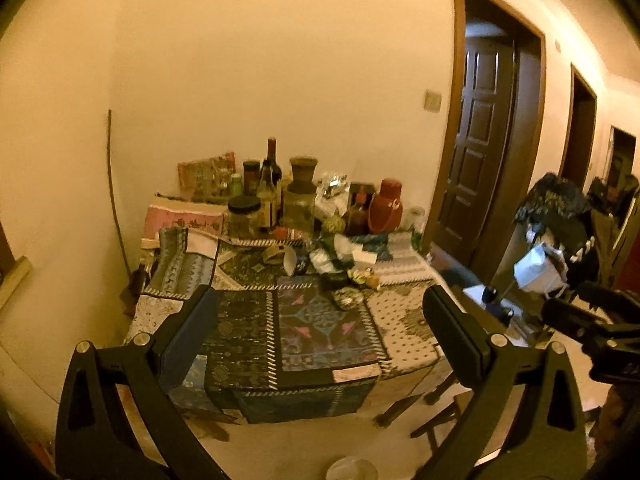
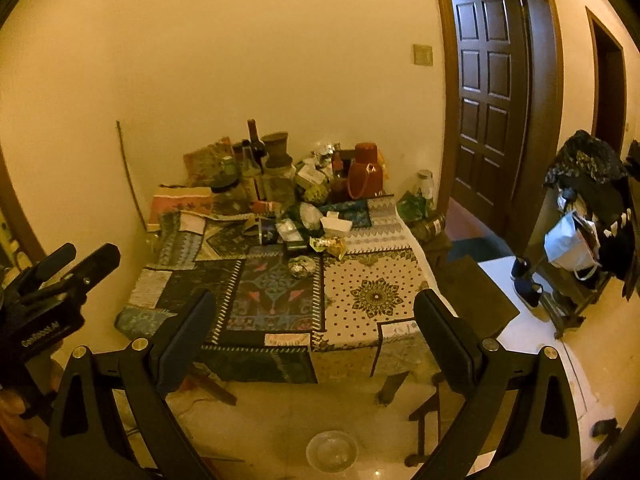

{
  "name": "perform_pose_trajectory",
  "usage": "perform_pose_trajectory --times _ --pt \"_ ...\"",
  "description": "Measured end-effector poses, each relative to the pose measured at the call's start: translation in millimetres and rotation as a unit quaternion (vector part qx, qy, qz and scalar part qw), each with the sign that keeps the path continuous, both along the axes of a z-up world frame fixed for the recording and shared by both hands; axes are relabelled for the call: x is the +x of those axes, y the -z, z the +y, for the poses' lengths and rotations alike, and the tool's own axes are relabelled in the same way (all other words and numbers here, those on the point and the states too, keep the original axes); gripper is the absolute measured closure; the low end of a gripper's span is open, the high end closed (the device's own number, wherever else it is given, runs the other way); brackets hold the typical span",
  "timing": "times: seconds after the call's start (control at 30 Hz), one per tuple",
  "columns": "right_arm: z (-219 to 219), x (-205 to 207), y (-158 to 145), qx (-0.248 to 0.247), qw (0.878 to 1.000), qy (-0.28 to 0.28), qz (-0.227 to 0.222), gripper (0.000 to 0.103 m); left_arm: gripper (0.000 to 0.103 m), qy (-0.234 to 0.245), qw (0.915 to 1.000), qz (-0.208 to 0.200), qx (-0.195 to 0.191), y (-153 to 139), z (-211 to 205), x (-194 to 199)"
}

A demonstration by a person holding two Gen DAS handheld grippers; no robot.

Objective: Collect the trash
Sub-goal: 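Grasp the foil ball with the left tool while the right tool grasps the yellow wrapper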

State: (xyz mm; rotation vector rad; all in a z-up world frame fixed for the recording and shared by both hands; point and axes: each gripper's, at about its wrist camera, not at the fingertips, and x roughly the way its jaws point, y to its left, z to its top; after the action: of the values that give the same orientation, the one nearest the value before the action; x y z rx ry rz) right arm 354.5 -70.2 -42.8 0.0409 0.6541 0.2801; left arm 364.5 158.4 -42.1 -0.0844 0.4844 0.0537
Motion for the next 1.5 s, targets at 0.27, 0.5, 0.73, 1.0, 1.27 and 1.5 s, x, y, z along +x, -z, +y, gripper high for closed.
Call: perform_pose_trajectory --times 0.27,0.5,0.73,1.0,1.27,1.5 --pt "10.3 70.9 34.6 -0.012 0.999 -0.001 0.053 0.004 0.001 -0.002 0.9959 0.079 -0.045 49.1 9.5 81.9" --pt "6.8 150.8 65.7 -0.014 0.994 -0.047 0.1 0.004 0.001 -0.031 0.9869 0.142 -0.069 92.4 2.5 161.9" --pt "5.1 242.1 94.6 -0.02 0.985 -0.114 0.13 0.004 0.001 -0.077 0.9737 0.195 -0.088 134.5 -14.2 233.8" --pt "16.1 332.7 149.6 -0.06 0.968 -0.183 0.159 0.005 0.001 -0.115 0.9571 0.243 -0.108 186.6 -25.1 293.8" --pt "38.4 391.5 210.7 -0.089 0.939 -0.261 0.207 0.005 0.013 -0.127 0.9397 0.292 -0.126 237.4 -36.3 338.2" --pt "66.6 412.9 231.4 -0.117 0.91 -0.336 0.214 0.006 0.024 -0.132 0.9312 0.318 -0.12 263.2 -41.1 352.3"
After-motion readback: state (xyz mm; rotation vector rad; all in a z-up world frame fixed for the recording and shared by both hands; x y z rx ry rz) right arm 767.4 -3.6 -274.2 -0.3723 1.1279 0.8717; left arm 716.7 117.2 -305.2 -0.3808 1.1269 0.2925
